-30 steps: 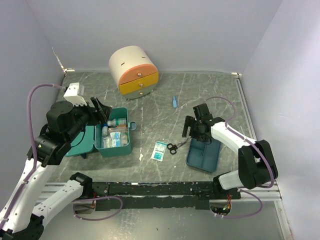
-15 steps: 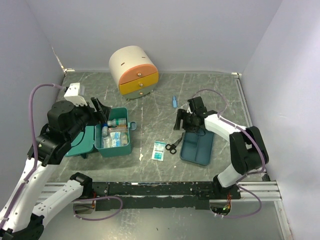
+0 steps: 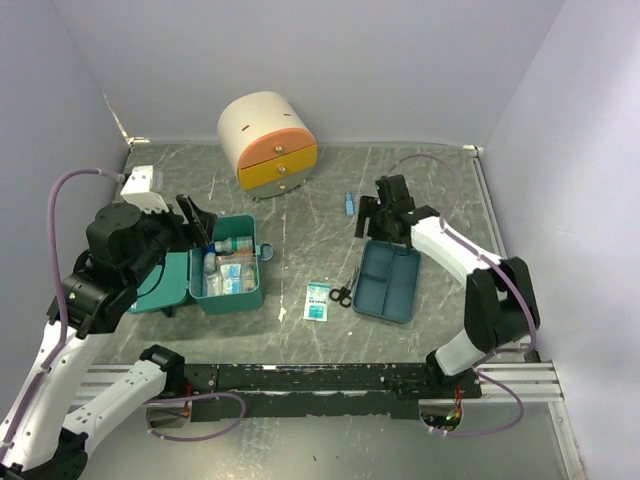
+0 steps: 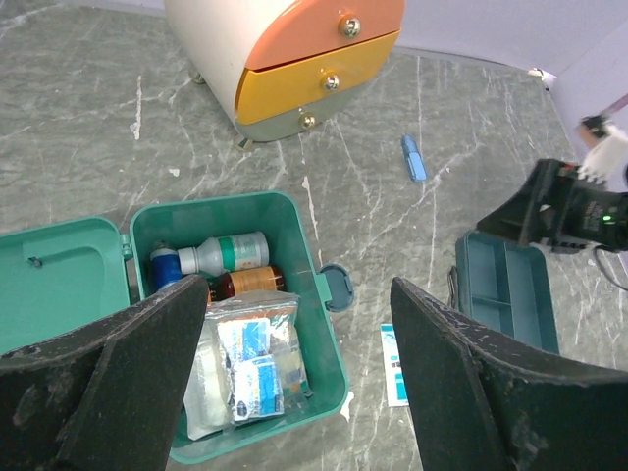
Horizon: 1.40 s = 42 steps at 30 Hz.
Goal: Organize the medicine kit
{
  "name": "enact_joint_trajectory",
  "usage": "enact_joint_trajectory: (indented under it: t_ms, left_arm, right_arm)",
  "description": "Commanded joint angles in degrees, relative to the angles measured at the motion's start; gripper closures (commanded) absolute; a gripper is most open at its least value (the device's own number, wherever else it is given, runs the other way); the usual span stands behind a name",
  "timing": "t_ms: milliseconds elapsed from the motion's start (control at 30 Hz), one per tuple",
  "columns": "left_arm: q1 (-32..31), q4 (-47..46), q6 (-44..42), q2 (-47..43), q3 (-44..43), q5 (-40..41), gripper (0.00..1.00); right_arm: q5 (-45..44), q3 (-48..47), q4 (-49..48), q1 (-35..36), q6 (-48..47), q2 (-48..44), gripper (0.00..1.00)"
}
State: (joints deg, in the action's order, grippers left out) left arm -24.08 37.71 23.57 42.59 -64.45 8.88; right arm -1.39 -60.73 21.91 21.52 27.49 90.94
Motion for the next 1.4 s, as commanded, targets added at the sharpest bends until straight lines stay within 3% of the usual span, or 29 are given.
enact_joint_trajectory:
  t_ms: [0,100,333,600,833,1133,1367]
  left_arm:
    - [0.3,0.8,-0.9,-0.8,-1.7,1.2,0.13]
    - [0.3,0.2,-0.6,-0.8,-1.2,0.7,0.13]
    - [0.3,-0.3,0.0,-1.0,-0.5,0.9,0.14]
    - [0.3,-2.5,1.9,-1.7,1.2,-0.7,0.14]
    - [0.3,-2.9,2.5,-3.1,2.2,-0.9,0.13]
    - [0.3,-2.1,2.1,-3.7,2.2,-0.3,0.13]
    - [0.3,-1.4,1.3,-3.4,1.3,0.1,0.13]
  right_arm:
    - [-15.3,0.6,3.4,-3.7,-1.9,-7.6,0.28]
    - [-15.9,0.8,5.3,-10.4,-1.4,-8.4,0.26]
    - [-11.9,0.7,9.4,-24.1,6.4,-4.6,0.1]
    - [-4.1,0.1,6.9,-29.7,6.8,1.6,0.09]
    - [-6.7,-3.2,8.1,-30.2,8.1,8.1,0.19]
    - [-8.5,-4.0,6.7,-30.4,6.5,11.9,0.25]
    - [-5.3,-4.3,5.2,-30.9,6.1,14.1,0.45]
